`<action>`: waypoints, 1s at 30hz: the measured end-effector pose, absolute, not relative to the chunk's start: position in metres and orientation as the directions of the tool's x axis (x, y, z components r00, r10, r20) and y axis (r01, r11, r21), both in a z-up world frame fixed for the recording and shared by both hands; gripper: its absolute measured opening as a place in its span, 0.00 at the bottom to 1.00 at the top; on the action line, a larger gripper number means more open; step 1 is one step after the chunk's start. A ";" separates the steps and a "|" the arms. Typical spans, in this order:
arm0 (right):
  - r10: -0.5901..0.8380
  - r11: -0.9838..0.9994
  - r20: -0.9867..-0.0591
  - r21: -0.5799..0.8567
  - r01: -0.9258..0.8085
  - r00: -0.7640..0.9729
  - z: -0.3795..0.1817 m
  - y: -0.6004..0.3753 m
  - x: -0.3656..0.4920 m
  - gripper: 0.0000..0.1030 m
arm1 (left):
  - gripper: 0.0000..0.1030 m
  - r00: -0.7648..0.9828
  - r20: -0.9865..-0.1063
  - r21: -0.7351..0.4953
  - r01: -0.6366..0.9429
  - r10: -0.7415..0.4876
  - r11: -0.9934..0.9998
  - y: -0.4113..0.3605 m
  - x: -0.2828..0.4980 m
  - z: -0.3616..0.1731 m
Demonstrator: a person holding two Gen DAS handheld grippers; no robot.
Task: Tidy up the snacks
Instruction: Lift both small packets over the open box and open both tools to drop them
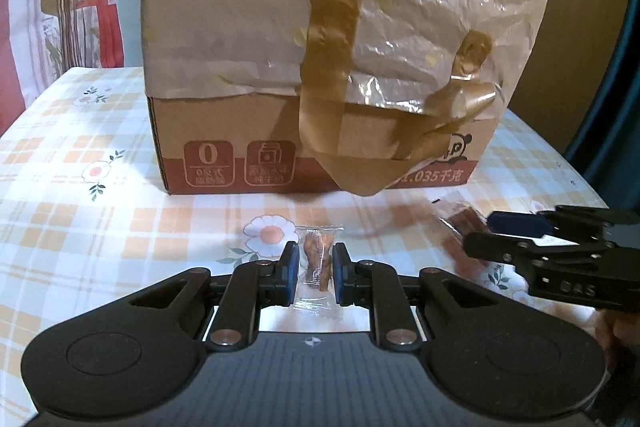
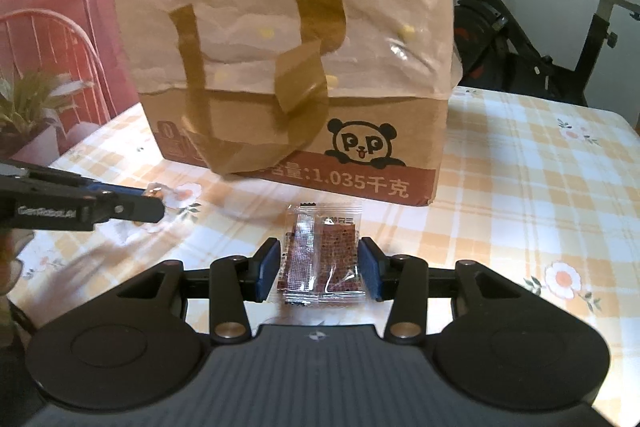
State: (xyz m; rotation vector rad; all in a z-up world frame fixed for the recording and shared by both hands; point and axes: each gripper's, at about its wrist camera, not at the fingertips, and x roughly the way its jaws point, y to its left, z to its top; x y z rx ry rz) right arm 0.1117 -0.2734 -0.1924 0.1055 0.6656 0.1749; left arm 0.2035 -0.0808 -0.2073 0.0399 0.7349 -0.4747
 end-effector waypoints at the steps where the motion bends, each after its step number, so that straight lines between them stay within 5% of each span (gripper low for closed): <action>1: 0.197 0.979 -0.599 0.155 -0.129 0.776 -0.190 -0.273 0.109 0.44 | 0.18 0.643 -0.652 -0.129 0.428 -0.402 0.895 -0.080 0.203 -0.205; 30: 0.262 0.963 -0.354 0.040 -0.265 0.898 -0.052 -0.235 0.112 0.44 | 0.18 0.826 -0.350 -0.112 0.432 -0.442 0.895 -0.054 0.209 -0.082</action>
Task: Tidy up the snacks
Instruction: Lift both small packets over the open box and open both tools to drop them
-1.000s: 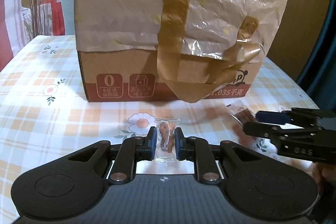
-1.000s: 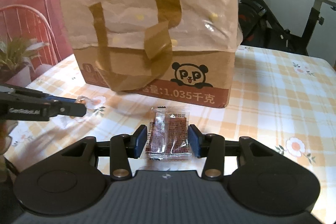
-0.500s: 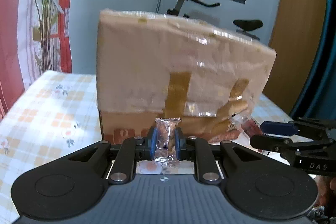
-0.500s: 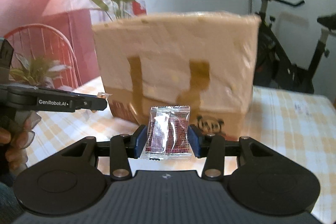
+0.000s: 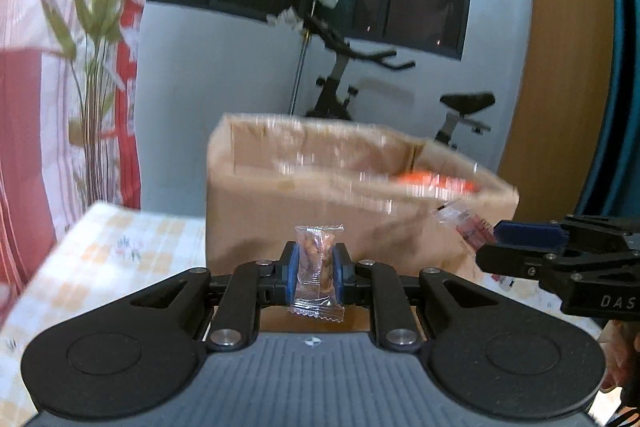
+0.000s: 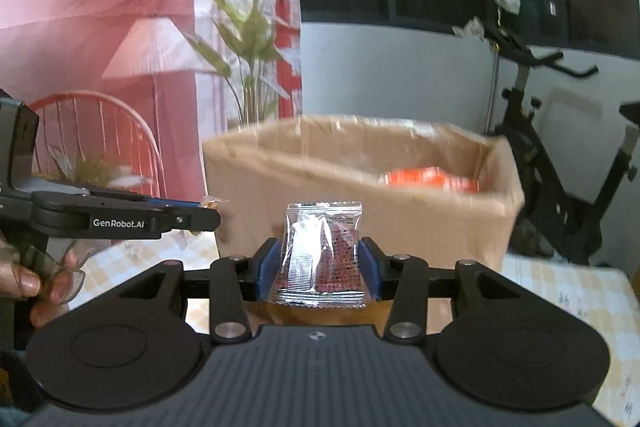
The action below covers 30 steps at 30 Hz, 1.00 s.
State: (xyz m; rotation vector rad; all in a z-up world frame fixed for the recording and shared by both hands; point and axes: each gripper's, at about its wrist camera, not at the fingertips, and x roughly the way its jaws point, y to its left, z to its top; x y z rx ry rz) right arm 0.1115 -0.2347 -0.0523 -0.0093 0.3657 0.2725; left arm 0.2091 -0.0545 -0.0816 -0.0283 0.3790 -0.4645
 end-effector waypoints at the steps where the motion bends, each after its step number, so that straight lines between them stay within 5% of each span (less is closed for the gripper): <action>1: 0.264 0.963 -0.345 0.036 -0.269 0.901 -0.047 -0.234 0.114 0.44 | 0.18 0.830 -0.337 -0.109 0.435 -0.445 0.894 -0.055 0.211 -0.076; 9: 0.268 0.958 -0.288 -0.018 -0.285 0.919 -0.012 -0.236 0.160 0.44 | 0.19 0.849 -0.268 -0.105 0.444 -0.455 0.890 -0.069 0.245 -0.032; 24: 0.209 0.969 -0.438 -0.031 -0.247 0.875 -0.031 -0.242 0.261 0.48 | 0.20 0.825 -0.425 -0.040 0.395 -0.374 0.918 -0.093 0.313 -0.042; 26: 0.219 0.967 -0.449 -0.022 -0.255 0.867 -0.033 -0.243 0.262 0.53 | 0.30 0.818 -0.441 -0.036 0.396 -0.370 0.918 -0.091 0.316 -0.044; 28: 0.204 0.969 -0.448 -0.033 -0.244 0.871 -0.032 -0.243 0.259 0.64 | 0.61 0.819 -0.450 -0.031 0.384 -0.356 0.923 -0.090 0.315 -0.043; 30: 0.198 0.971 -0.439 -0.033 -0.236 0.876 -0.029 -0.244 0.254 0.71 | 0.77 0.829 -0.448 -0.031 0.361 -0.336 0.932 -0.087 0.312 -0.041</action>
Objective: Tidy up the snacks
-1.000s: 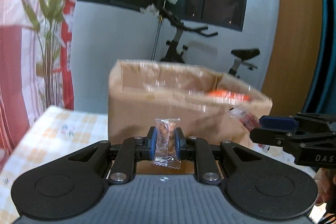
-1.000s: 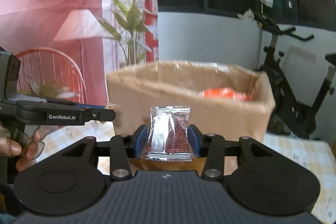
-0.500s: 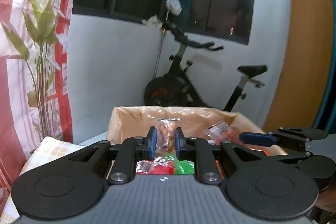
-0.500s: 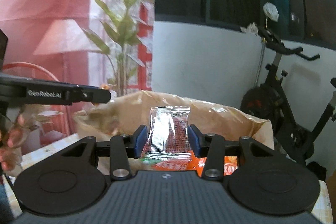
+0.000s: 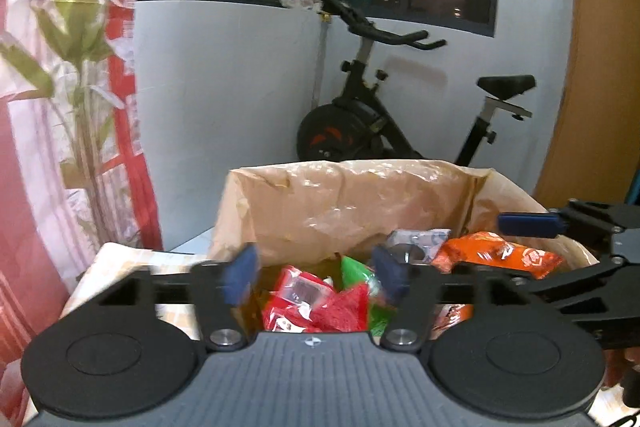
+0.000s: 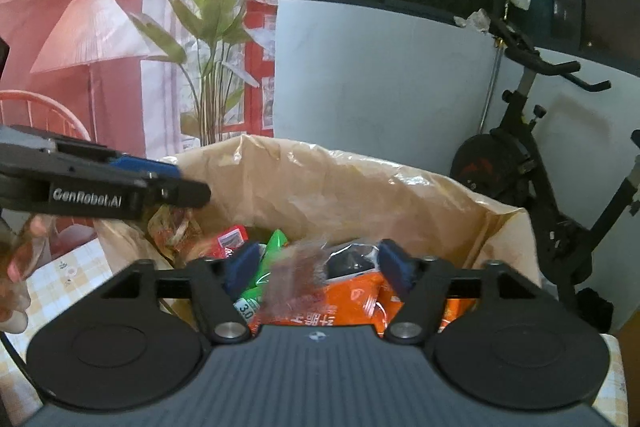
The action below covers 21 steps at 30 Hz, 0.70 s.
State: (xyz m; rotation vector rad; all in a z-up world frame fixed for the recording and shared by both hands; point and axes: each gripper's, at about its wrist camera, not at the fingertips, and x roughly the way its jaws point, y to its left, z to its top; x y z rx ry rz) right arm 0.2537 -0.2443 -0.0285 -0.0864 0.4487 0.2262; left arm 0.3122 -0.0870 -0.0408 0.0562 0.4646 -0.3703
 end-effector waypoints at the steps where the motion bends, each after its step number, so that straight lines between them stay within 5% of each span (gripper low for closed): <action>1: 0.195 0.972 -0.436 -0.031 -0.231 0.879 -0.026 -0.245 0.251 0.74 | 0.82 0.836 -0.438 -0.030 0.353 -0.330 0.935 -0.084 0.308 -0.038; 8: 0.171 0.984 -0.371 0.010 -0.180 0.913 -0.005 -0.253 0.219 1.00 | 0.93 0.872 -0.396 -0.024 0.304 -0.288 0.952 -0.071 0.281 -0.013; 21: 0.088 0.995 -0.277 0.074 -0.070 0.957 0.041 -0.243 0.145 1.00 | 0.94 0.892 -0.395 -0.080 0.205 -0.220 0.975 -0.035 0.217 0.027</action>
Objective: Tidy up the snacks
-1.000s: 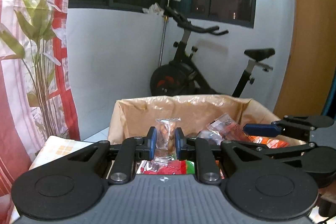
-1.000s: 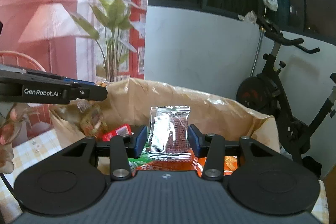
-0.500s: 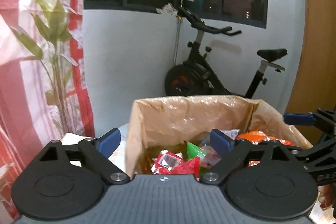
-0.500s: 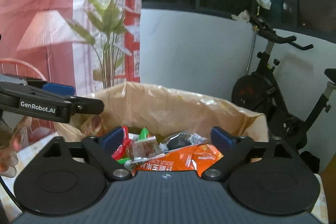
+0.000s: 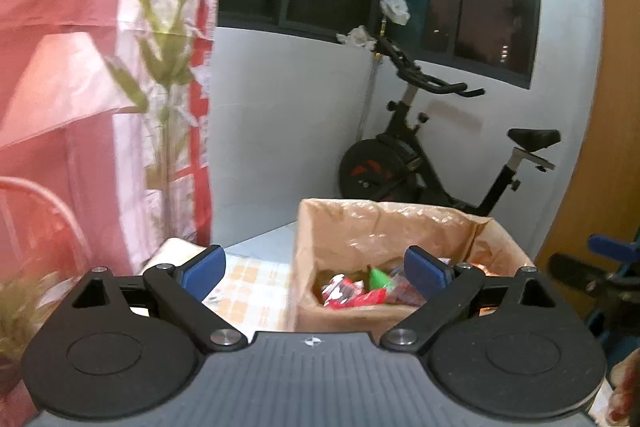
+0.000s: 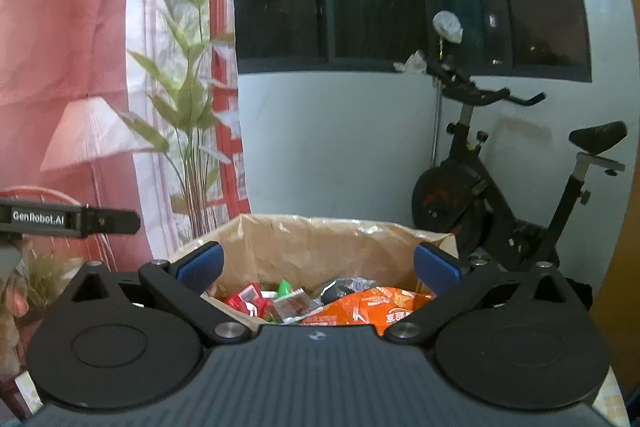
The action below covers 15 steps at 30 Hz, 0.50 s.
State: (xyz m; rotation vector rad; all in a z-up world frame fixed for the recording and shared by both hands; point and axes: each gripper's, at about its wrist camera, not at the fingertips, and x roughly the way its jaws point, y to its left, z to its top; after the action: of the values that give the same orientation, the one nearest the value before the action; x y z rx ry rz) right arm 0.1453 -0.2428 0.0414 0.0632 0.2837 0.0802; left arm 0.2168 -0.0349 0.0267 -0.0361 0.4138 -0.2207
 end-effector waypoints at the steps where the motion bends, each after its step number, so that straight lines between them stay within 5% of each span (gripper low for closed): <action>1: 0.083 0.995 -0.269 0.076 -0.065 0.960 0.045 -0.241 0.139 1.00 | 0.94 0.899 -0.391 -0.068 0.183 -0.195 0.981 -0.032 0.210 0.028; 15: 0.066 0.996 -0.241 0.069 -0.050 0.968 0.055 -0.224 0.106 1.00 | 0.94 0.936 -0.350 0.018 0.040 -0.031 0.999 -0.012 0.177 0.045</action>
State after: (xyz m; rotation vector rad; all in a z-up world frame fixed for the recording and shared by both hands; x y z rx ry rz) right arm 0.1059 -0.2244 0.0550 0.0629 0.2459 0.0586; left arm 0.1767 -0.0124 0.0453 0.0249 0.3576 -0.0367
